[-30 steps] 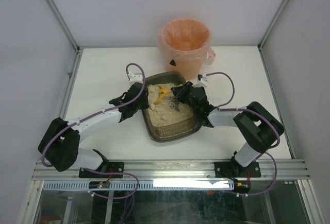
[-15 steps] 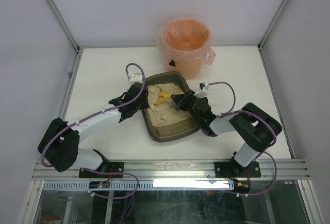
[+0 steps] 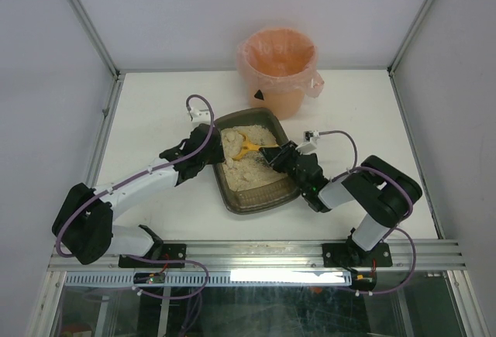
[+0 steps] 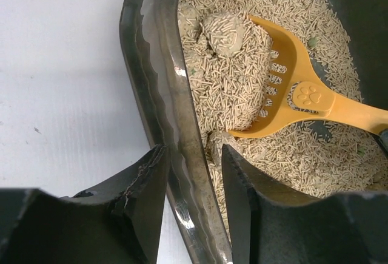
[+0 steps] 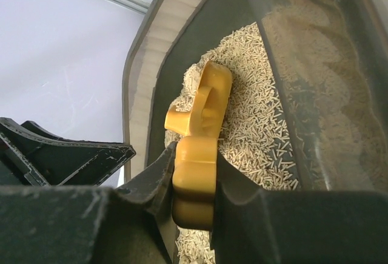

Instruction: Clean the litter box

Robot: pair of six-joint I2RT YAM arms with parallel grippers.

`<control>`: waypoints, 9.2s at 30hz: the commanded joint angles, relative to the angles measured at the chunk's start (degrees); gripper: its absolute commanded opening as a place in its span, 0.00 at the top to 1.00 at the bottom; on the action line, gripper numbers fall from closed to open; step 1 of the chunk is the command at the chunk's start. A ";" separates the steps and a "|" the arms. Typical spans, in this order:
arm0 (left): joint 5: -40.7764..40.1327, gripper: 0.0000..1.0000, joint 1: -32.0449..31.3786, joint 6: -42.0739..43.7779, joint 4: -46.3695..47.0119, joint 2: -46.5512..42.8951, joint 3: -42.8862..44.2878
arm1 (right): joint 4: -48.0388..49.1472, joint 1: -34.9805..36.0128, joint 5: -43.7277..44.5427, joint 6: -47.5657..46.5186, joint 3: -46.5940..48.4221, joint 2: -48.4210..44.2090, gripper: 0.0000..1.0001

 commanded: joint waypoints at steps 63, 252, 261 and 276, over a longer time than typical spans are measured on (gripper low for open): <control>-0.92 0.53 1.43 -0.15 -3.30 -8.18 1.96 | 7.76 -6.69 -2.52 8.21 -6.61 -11.65 1.00; -0.67 0.54 1.61 0.06 -2.32 -8.22 3.46 | -7.35 -29.97 -24.02 26.10 -21.95 -50.91 1.00; 0.09 0.54 1.72 0.05 -2.26 -7.66 4.09 | -2.05 -26.40 -24.35 25.90 -21.08 -46.70 1.00; -0.70 0.53 1.74 -0.54 -2.03 -9.54 2.38 | -1.71 -27.08 -26.39 26.04 -20.32 -46.53 1.00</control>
